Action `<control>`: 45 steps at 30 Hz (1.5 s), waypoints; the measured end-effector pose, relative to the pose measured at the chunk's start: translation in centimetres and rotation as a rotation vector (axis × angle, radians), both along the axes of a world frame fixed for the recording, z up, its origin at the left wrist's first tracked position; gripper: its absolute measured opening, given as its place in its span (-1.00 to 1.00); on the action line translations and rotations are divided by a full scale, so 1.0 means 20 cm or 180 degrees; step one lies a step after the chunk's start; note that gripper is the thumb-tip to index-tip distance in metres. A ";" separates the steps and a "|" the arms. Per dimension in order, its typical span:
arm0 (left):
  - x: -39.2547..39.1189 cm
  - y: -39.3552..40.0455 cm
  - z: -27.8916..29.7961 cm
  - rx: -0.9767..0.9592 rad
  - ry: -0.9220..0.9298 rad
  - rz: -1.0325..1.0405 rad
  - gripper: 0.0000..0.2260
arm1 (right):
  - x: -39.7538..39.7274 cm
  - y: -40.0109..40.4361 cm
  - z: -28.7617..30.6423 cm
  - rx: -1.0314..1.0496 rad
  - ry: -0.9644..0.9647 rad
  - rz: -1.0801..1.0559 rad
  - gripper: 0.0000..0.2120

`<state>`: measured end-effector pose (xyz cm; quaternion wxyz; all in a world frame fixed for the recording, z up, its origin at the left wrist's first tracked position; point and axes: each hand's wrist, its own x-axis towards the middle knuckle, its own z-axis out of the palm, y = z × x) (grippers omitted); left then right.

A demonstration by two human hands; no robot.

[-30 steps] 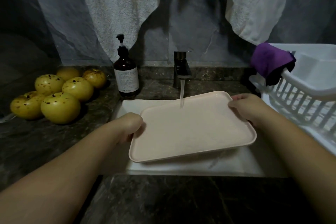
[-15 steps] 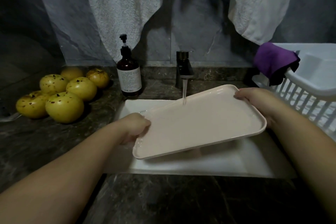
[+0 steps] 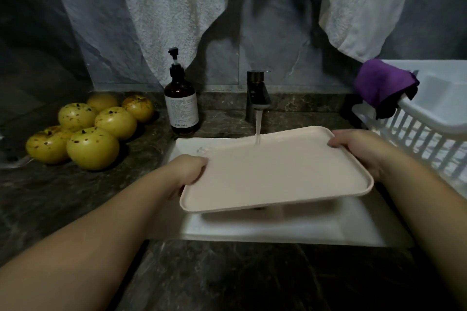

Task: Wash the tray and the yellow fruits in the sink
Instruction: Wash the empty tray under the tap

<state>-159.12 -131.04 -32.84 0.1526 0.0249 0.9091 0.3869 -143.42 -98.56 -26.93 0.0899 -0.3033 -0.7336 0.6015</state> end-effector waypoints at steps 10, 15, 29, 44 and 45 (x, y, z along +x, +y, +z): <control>0.05 0.02 0.07 0.0620 0.0314 0.0265 -0.77 | -0.04 0.01 -0.12 0.0823 -0.0483 0.0016 -0.79; 0.07 0.01 0.10 0.1192 0.0504 0.0348 -0.85 | -0.04 -0.01 -0.15 0.0942 -0.0758 0.0129 -0.72; 0.07 -0.03 0.11 0.2017 0.0420 0.0199 -0.81 | -0.05 0.00 -0.18 0.0983 -0.0711 0.0128 -0.62; 0.02 0.00 0.03 0.0772 -0.0180 -0.0059 -0.51 | -0.03 -0.01 -0.05 0.1058 0.0721 -0.0349 -0.83; 0.02 0.00 0.02 0.0810 -0.0237 -0.0001 -0.47 | -0.03 -0.01 -0.04 0.1014 0.0759 -0.0411 -0.91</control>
